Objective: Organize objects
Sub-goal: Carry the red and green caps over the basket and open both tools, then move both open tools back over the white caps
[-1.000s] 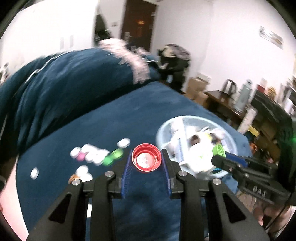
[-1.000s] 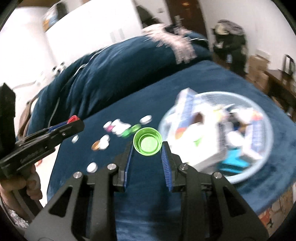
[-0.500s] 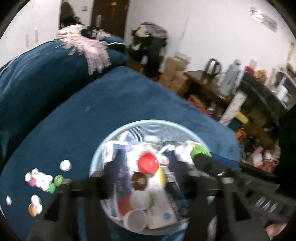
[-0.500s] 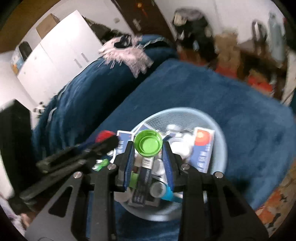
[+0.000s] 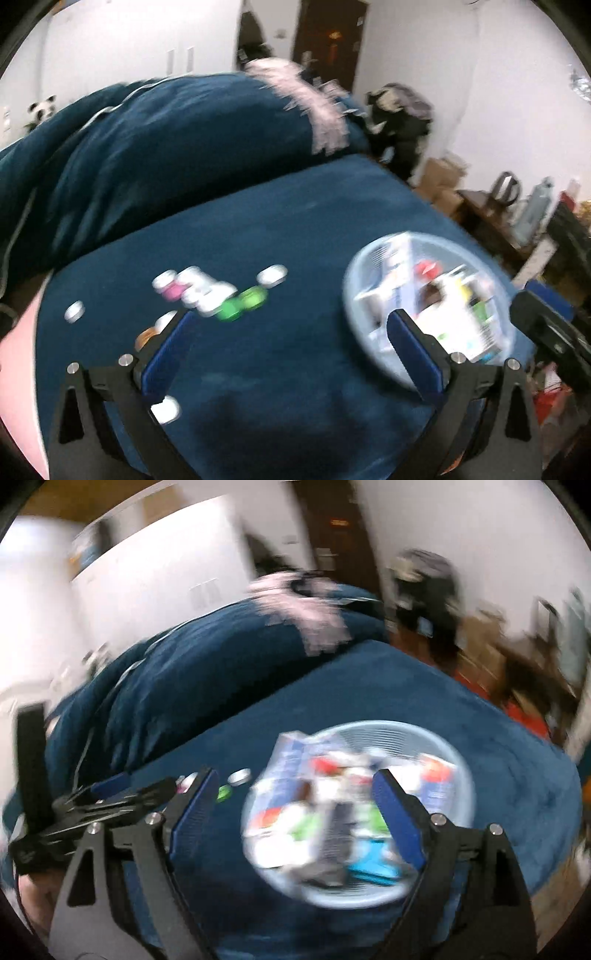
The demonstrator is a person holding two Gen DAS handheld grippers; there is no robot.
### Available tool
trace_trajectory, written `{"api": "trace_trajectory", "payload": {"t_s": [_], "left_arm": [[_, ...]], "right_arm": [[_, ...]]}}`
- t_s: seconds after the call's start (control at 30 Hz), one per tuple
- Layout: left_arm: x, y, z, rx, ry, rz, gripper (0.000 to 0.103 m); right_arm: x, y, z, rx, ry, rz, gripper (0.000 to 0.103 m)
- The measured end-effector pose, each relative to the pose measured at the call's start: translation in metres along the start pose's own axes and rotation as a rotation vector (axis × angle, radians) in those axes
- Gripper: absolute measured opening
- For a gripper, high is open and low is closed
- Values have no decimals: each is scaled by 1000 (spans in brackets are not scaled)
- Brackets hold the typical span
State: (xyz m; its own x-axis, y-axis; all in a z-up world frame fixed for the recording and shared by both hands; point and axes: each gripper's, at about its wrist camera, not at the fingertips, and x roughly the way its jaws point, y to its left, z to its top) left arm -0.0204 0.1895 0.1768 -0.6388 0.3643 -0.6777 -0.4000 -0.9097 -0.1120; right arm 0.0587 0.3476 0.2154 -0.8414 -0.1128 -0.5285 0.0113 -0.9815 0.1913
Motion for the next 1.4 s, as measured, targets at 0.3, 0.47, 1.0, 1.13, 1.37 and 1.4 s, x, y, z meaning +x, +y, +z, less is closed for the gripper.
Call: {"api": "trace_trajectory", "payload": {"t_s": [0.3,0.47,1.0,1.13,1.37,1.4], "left_arm": [[15,133,-84,-169,186,283,102],[13,196,-135,-292,265,360,102],[19,242,-185,-388,191,384,103],[20,242,-184,-394,141,403,103],[20,243,-184,-390,123,394,103],[20,244,-184,-389,123,393,103]], "right_arm": [[76,107,-49,-158,297,211,90],[108,138,-86,-204,415,233,90],[206,152,-79,-10,465,194,90],[233,143,-71,72,473,186,83],[267,152,-79,53,552,179,32],[265,153,-79,44,545,178,32]]}}
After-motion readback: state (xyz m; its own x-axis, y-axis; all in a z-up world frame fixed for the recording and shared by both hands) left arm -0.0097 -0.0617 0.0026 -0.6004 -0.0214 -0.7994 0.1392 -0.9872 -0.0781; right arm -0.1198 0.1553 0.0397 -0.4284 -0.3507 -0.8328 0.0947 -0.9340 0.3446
